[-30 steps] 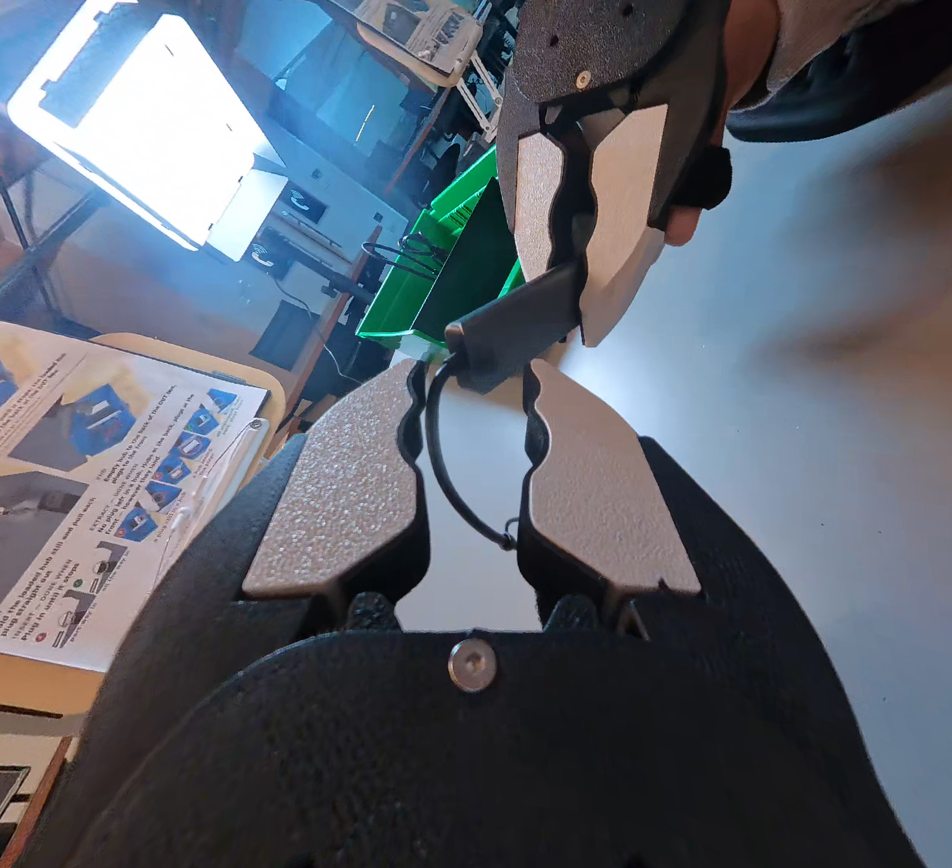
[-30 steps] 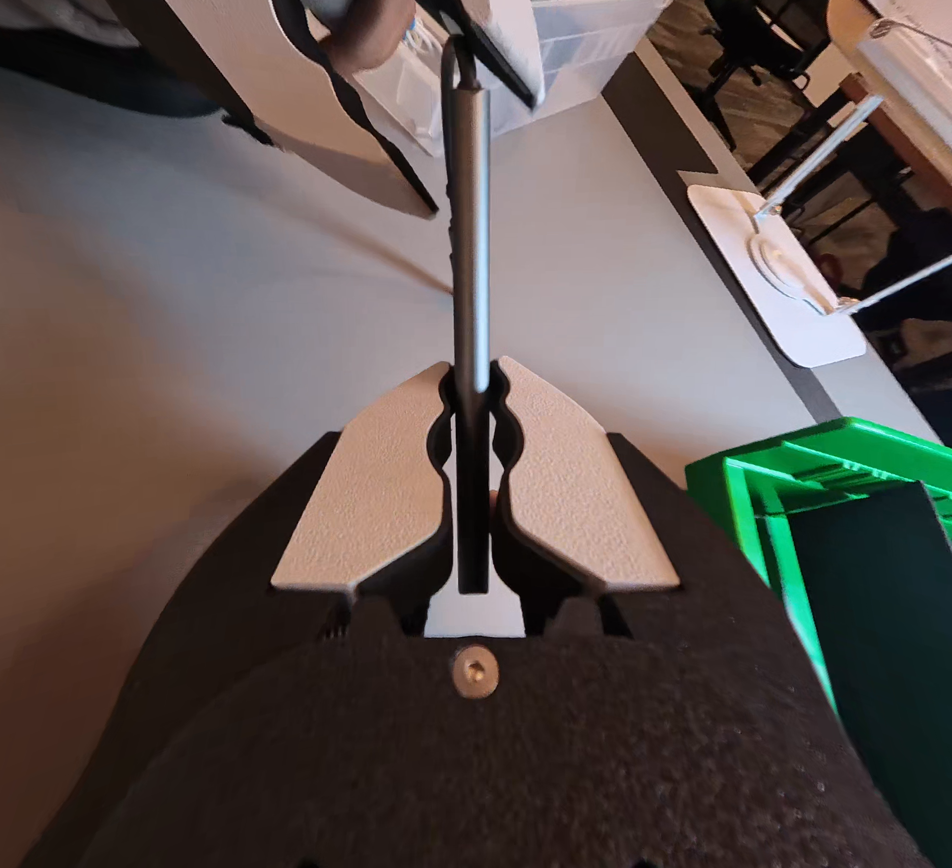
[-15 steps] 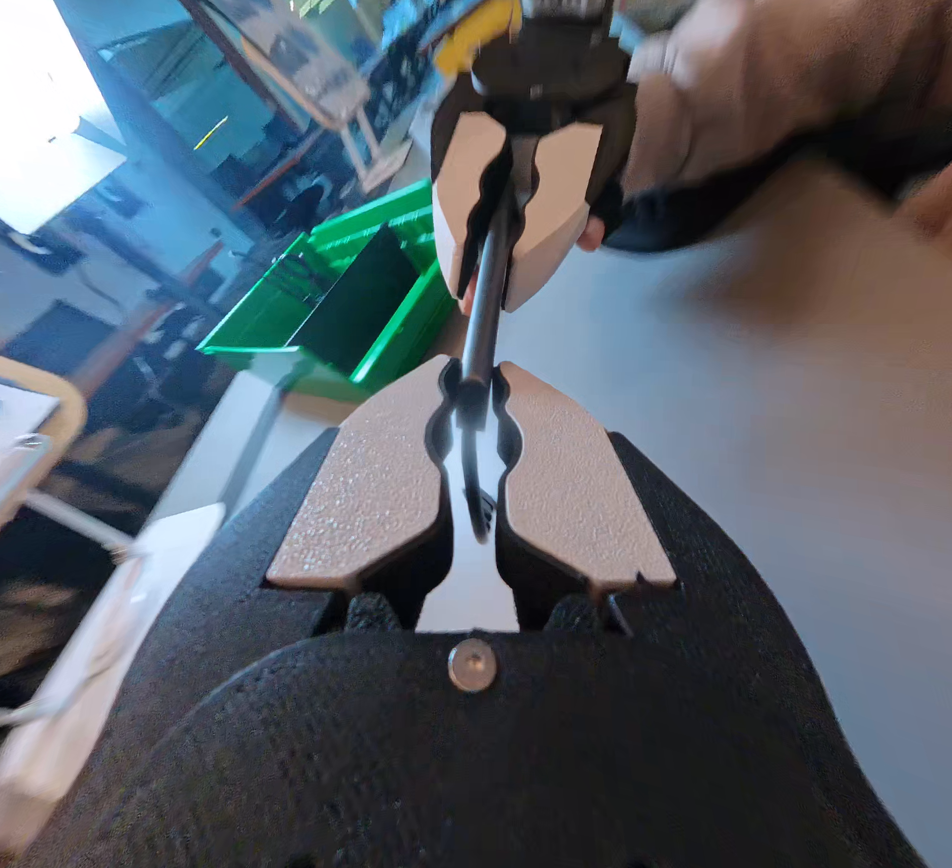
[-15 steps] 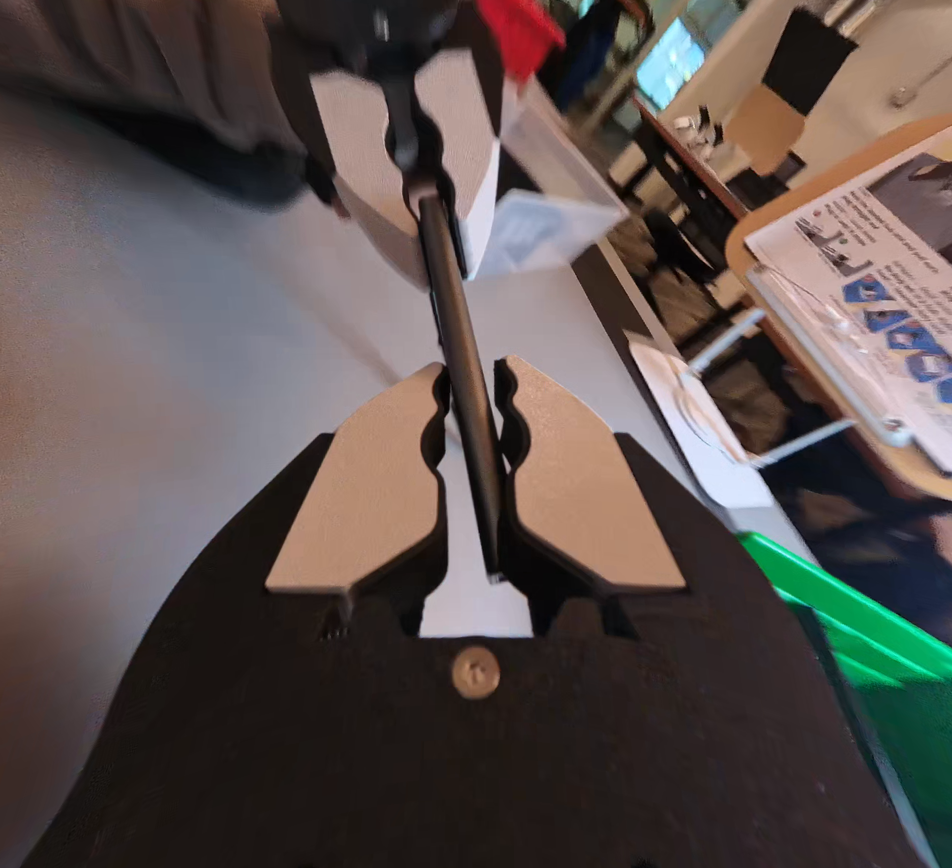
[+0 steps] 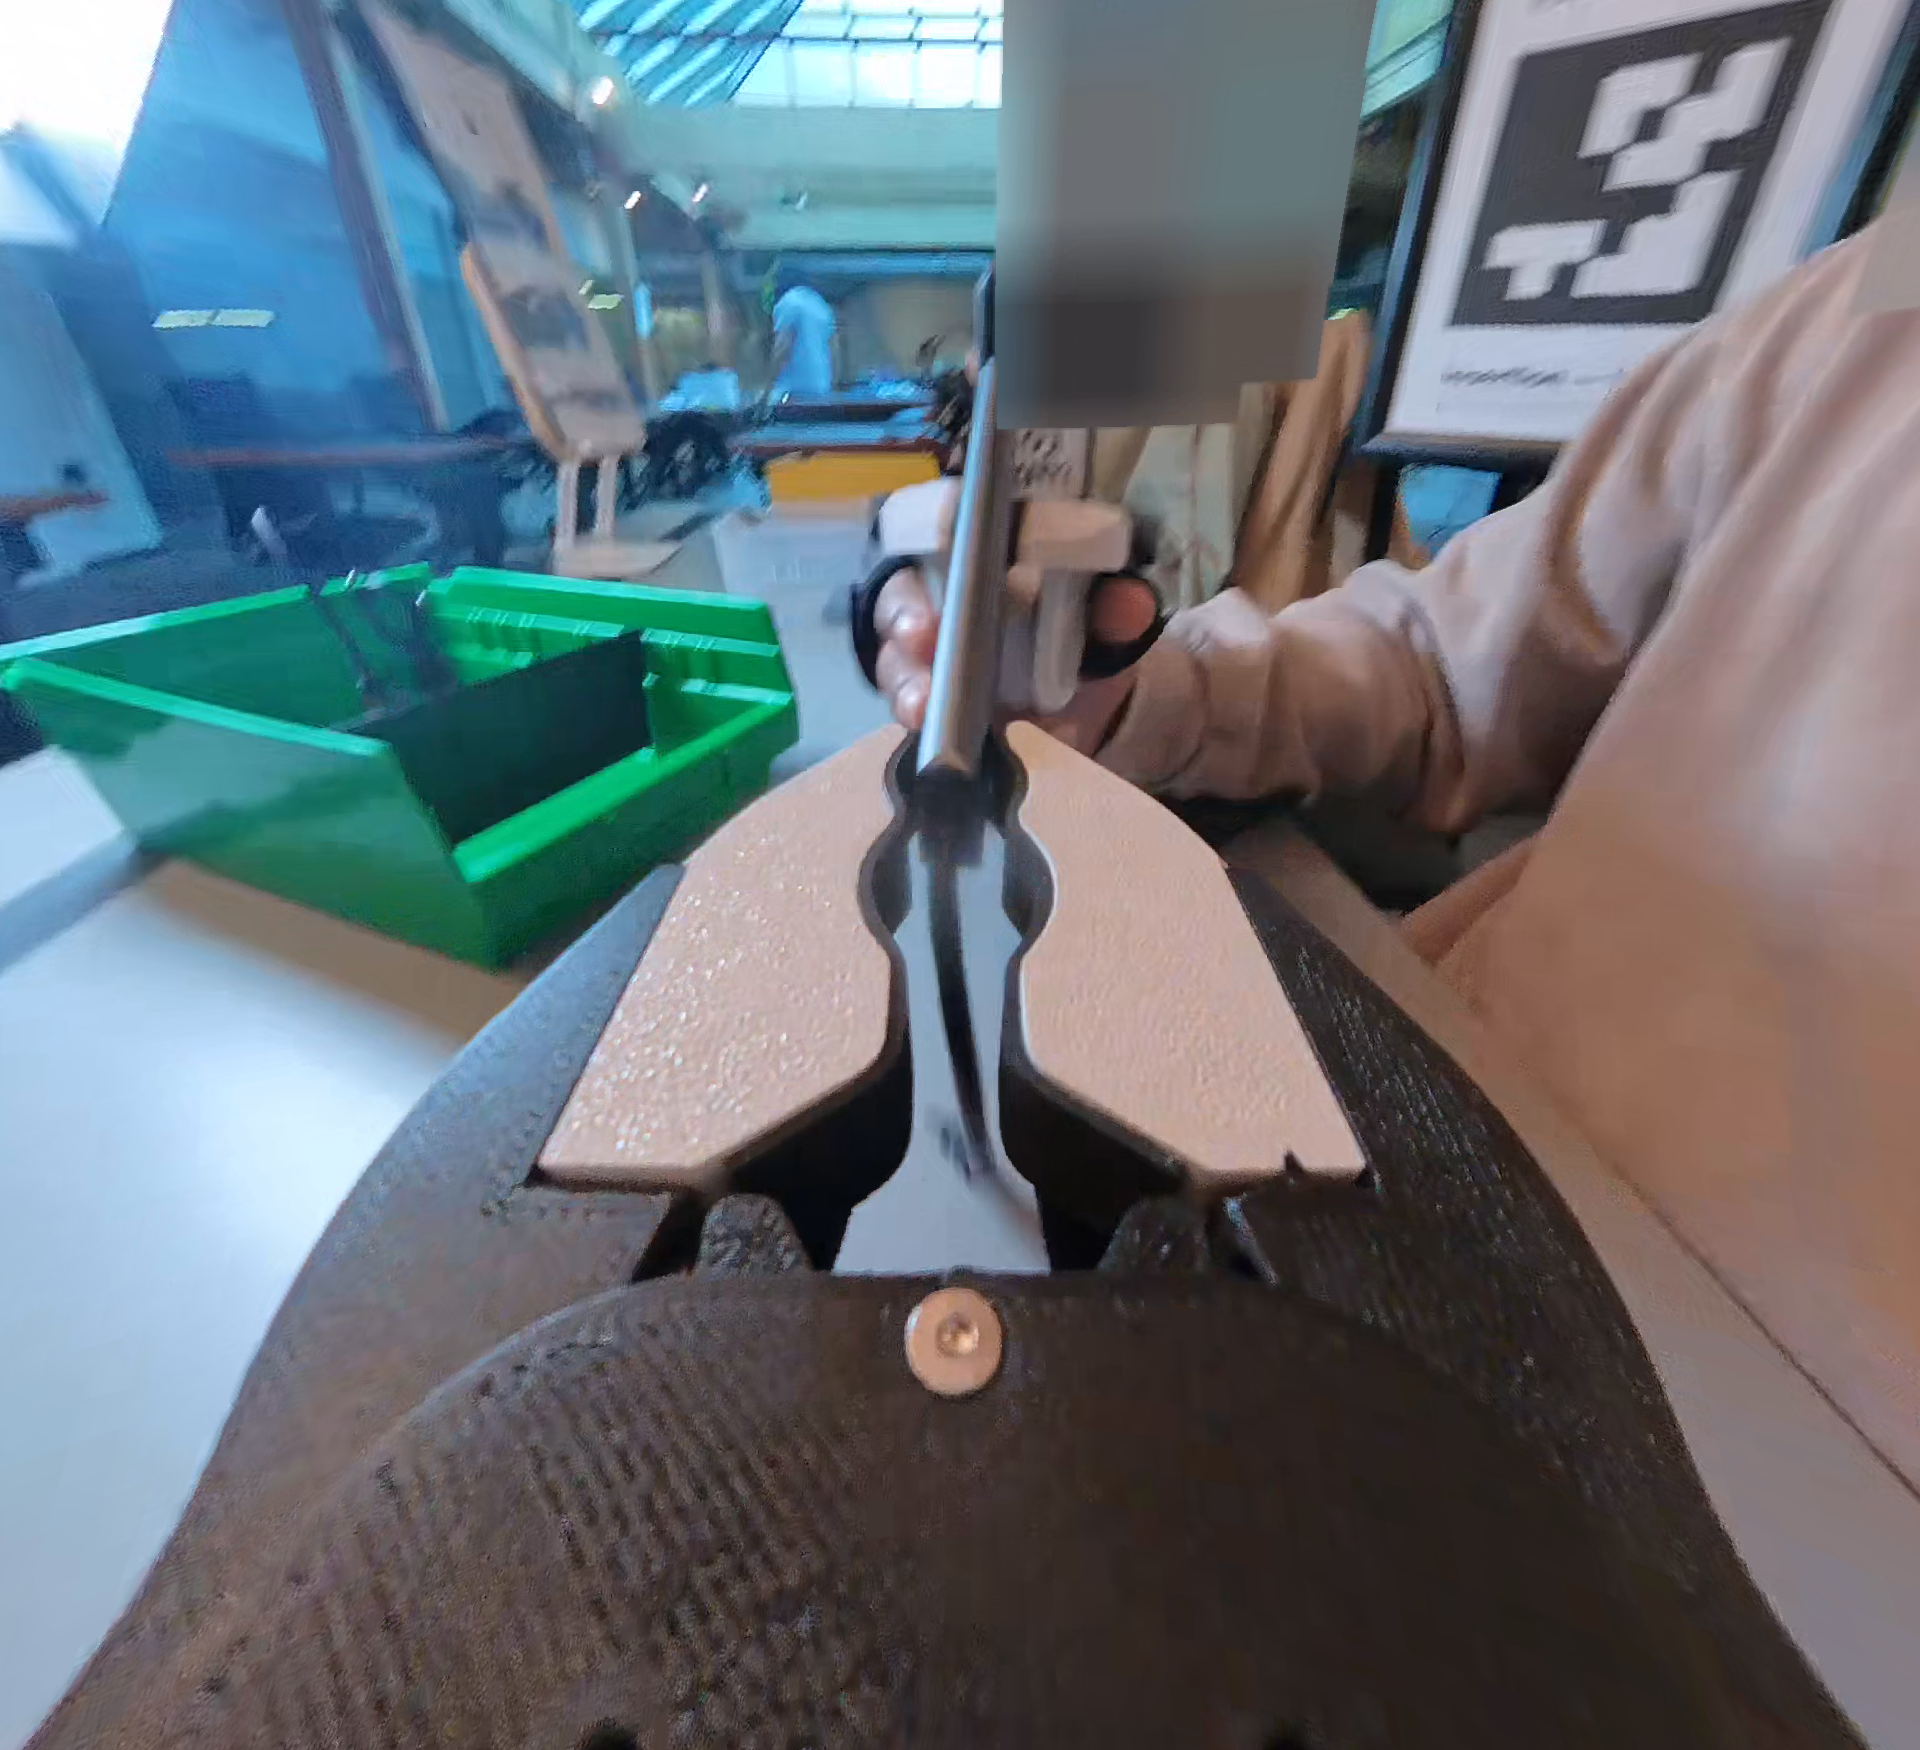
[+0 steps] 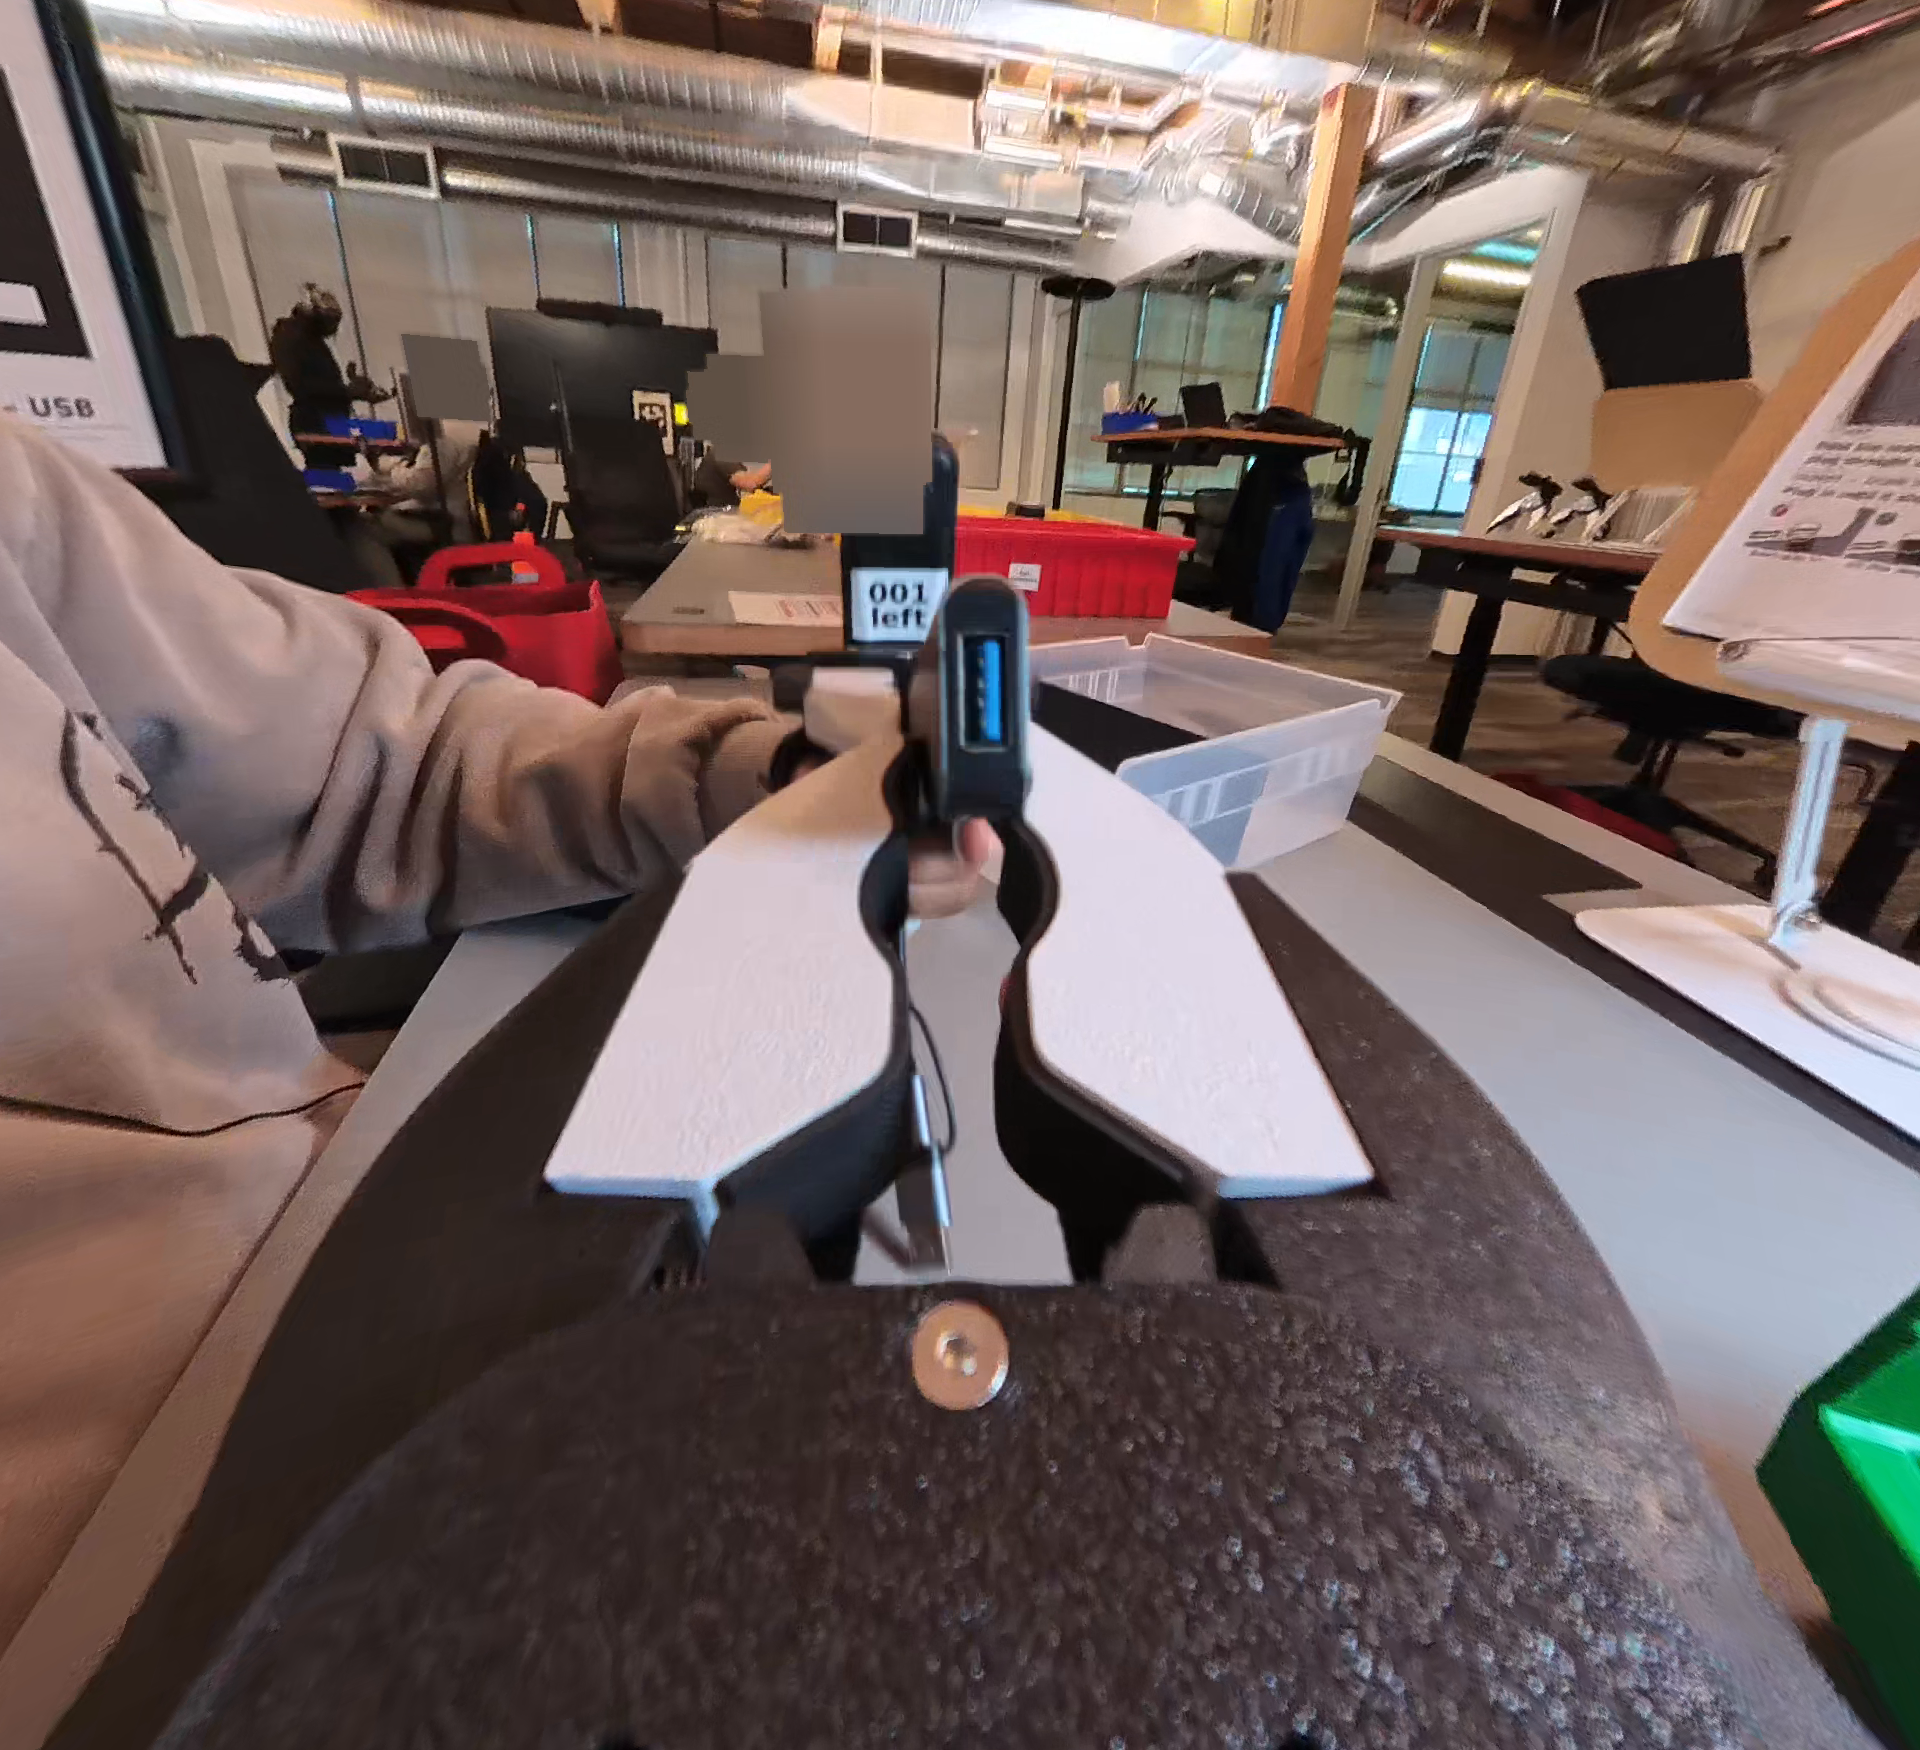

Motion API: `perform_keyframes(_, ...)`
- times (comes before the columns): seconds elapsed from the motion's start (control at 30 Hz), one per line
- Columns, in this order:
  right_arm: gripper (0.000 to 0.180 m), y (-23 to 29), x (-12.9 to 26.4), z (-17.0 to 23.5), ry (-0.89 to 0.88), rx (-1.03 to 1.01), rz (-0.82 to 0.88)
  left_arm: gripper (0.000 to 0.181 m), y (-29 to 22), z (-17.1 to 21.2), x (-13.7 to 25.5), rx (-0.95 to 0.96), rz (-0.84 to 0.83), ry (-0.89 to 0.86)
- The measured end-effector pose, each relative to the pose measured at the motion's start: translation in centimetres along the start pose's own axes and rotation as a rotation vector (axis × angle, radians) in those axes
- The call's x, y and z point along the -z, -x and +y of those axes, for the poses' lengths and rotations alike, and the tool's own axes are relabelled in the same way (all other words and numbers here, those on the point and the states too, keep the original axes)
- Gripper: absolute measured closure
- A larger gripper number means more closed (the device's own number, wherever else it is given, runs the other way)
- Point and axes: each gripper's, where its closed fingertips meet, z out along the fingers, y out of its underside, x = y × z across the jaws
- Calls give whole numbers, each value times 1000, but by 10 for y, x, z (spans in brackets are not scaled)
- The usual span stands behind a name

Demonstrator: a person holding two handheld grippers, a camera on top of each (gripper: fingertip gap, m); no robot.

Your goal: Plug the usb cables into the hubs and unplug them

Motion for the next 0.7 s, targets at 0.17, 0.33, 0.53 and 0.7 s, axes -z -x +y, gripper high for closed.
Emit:
perform_keyframes(0.17, 169, -7, 4, 10, 158, 218, 100, 162, 33, 55, 0, -214, -221, 368)
perform_keyframes(0.33, 169, -7, 1, 19, 351, 581, 227, 153, 52, 63, 4, -560, -398, 540)
perform_keyframes(0.53, 168, -8, -4, 39, 506, 792, 276, 148, 57, 62, 3, -771, -470, 607)
perform_keyframes(0.7, 169, -16, -4, 63, 591, 691, 249, 147, 51, 53, -1, -808, -465, 592)
